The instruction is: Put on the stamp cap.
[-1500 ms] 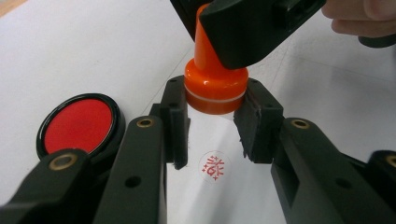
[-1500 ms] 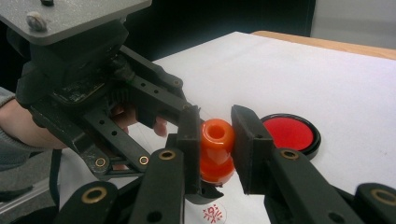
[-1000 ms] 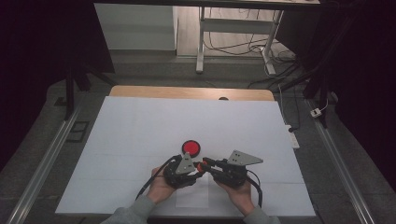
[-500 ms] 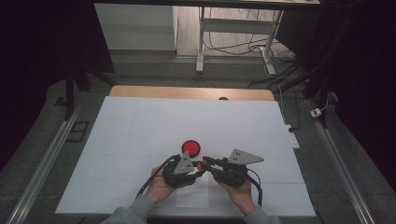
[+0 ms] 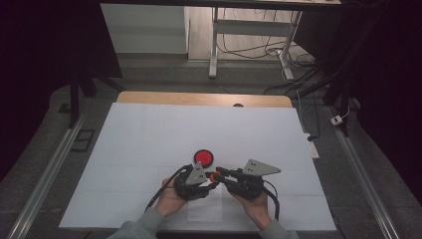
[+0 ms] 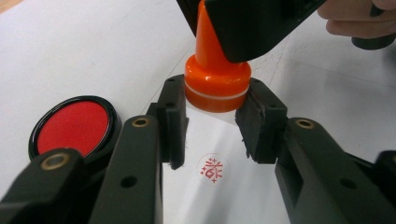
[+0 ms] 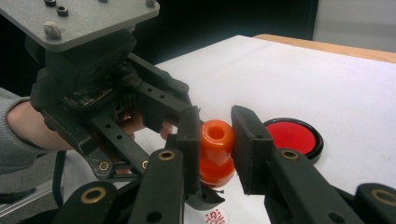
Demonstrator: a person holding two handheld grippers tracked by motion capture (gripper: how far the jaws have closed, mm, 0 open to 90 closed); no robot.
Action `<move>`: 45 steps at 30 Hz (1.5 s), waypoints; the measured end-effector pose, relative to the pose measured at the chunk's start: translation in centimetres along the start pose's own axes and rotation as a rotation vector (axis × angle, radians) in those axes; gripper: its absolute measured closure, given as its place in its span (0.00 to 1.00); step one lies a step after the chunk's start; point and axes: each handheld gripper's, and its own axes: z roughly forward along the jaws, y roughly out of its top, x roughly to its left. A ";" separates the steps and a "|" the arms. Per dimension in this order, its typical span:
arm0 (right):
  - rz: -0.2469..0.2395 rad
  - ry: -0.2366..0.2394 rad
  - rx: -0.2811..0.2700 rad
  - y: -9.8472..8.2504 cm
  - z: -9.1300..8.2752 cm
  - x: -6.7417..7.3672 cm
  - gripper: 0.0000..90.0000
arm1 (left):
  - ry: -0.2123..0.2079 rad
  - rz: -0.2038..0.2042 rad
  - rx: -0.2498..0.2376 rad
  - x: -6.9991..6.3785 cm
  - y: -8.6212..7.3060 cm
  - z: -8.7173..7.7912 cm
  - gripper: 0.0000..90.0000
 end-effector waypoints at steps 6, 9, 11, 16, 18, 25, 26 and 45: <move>-0.002 0.000 -0.001 0.0 0.0 0.0 0.81 | 0.004 -0.009 0.006 0.0 0.0 0.2 0.60; -0.003 0.000 -0.002 0.0 0.0 0.0 0.81 | 0.006 -0.015 0.016 0.1 -0.1 0.2 0.53; -0.003 -0.001 -0.002 0.0 0.0 0.0 0.81 | 0.007 -0.019 0.027 0.1 -0.1 0.2 0.47; -0.001 -0.005 -0.004 0.0 -0.1 -0.2 0.81 | 0.010 -0.035 0.037 0.3 -0.3 -0.1 0.39; -0.001 -0.006 -0.005 0.0 -0.2 -0.2 0.81 | 0.024 -0.047 0.041 0.4 -0.5 -0.3 0.33; -0.001 -0.010 0.000 0.1 -0.1 -0.3 0.81 | 0.027 -0.078 0.069 0.8 -1.4 -1.3 0.24; -0.001 -0.011 0.000 0.1 -0.1 -0.3 0.81 | 0.030 -0.082 0.068 0.8 -1.5 -1.5 0.24; 0.006 -0.029 -0.003 0.2 -0.5 -1.0 0.81 | 0.122 -0.183 0.043 2.9 -6.0 -7.9 0.23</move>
